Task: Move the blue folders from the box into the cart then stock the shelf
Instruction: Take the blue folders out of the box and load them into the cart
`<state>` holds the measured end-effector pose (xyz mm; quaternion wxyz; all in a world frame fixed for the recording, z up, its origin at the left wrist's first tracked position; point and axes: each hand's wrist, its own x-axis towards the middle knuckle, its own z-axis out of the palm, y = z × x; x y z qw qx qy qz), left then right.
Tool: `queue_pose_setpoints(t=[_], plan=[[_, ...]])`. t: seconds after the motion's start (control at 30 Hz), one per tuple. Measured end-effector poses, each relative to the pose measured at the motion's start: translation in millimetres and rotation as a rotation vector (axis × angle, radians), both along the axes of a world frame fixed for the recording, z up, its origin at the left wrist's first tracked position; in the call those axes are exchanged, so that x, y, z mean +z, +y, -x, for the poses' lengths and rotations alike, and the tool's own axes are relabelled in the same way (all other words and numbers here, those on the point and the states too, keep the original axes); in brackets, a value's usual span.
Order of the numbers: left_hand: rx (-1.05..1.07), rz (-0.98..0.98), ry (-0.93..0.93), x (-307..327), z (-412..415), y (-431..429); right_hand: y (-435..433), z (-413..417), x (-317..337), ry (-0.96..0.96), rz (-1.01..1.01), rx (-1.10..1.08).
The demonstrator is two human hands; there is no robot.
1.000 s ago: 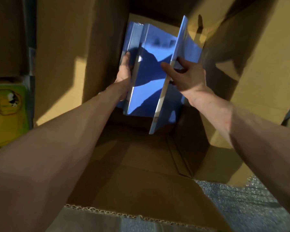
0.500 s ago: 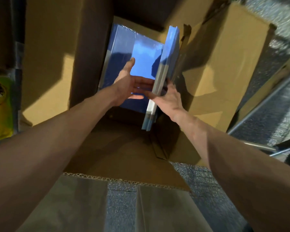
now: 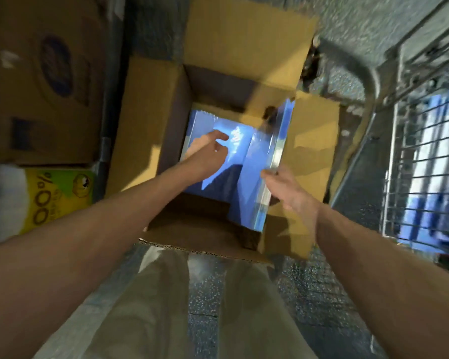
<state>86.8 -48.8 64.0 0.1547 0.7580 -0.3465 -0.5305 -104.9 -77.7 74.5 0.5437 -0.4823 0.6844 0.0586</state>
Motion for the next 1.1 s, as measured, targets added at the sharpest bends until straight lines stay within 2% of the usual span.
queue_pose_setpoints(t=[0.13, 0.27, 0.33, 0.43, 0.53, 0.6, 0.77, 0.9, 1.0, 1.1], plan=[[-0.266, 0.202, -0.176, 120, -3, -18, -11, -4, 96, -0.111, -0.029, 0.129], [-0.426, 0.457, -0.319, 227, -16, -28, -19, -17, 189, -0.190, -0.017, 0.325], [-0.575, 0.483, -0.480, 269, -26, -26, -25, -22, 237, -0.226, 0.038, 0.416], [-0.689, 0.387, -0.676, 328, -36, -11, -35, -29, 305, -0.263, 0.062, 0.644], [-0.746, 0.490, -0.800, 380, -43, 8, -42, -42, 366, -0.161, 0.132, 0.951], [-0.769, 0.523, -0.805, 409, -45, 16, -40, -50, 404, -0.121, 0.160, 1.076], [-0.735, 0.422, -0.614, 470, -44, 36, -22, -57, 476, -0.048, 0.194, 1.286], [-0.765, 0.374, -0.668, 499, -42, 65, -2, -56, 499, -0.005, 0.257, 1.342], [-0.735, 0.346, -0.646, 508, -43, 95, 23, -55, 520, -0.016, 0.380, 1.308], [-0.594, 0.446, -0.622, 513, -45, 123, 44, -51, 538, -0.019, 0.601, 1.123]])
